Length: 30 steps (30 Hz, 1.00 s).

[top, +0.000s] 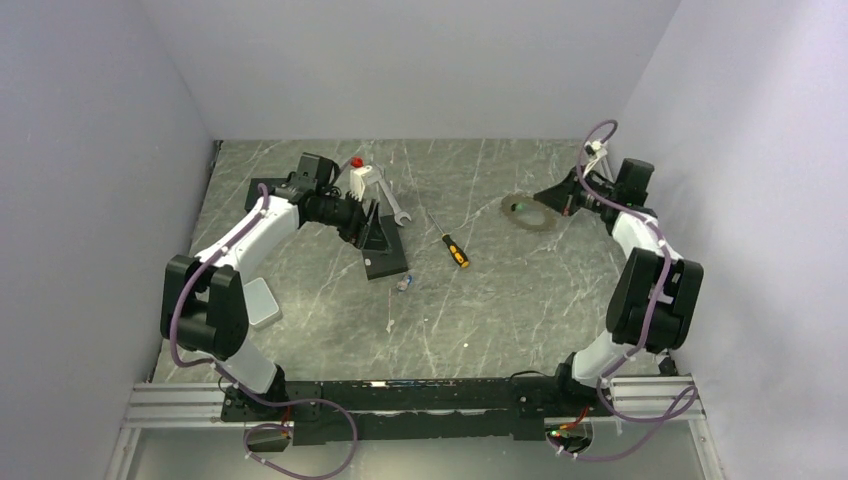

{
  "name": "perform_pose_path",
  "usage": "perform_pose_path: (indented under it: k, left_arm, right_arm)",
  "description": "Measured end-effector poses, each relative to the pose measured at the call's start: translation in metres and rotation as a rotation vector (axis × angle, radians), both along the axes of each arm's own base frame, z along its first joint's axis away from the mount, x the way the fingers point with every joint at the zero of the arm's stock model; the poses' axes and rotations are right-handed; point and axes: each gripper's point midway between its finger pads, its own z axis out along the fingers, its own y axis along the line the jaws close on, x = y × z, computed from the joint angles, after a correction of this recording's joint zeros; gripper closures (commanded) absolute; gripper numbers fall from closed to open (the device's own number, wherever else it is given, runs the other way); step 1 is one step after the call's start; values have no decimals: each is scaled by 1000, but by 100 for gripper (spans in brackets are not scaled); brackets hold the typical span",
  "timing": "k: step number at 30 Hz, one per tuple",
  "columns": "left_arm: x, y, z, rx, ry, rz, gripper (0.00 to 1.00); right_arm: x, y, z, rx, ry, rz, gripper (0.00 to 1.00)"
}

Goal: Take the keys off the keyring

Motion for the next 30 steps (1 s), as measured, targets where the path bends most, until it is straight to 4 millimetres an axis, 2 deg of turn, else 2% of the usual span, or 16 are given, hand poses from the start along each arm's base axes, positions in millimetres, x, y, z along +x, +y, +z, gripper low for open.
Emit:
perform_pose_path:
  k: [3, 7, 13, 18, 22, 25, 30]
  left_arm:
    - [1, -1, -3, 0, 10, 3, 18]
    - [2, -1, -6, 4, 17, 4, 18]
    - [4, 0, -7, 11, 7, 7, 19]
    - [4, 1, -11, 21, -14, -8, 21]
    - [-1, 2, -26, 74, -37, -26, 22]
    - [-9, -2, -41, 143, -58, -59, 23]
    - [-16, -12, -58, 252, -125, -120, 24]
  right_arm:
    - [16, -29, -10, -39, 15, -46, 100]
    - [22, -40, -23, -132, -1, -62, 100]
    - [12, -23, -54, -234, 23, 11, 100]
    - [-17, -5, -98, -288, 114, 91, 100]
    - [-36, 2, -118, -326, 166, 139, 99]
    - [-43, 5, -127, -346, 187, 172, 80]
    - [-58, 9, -141, -351, 252, 221, 62]
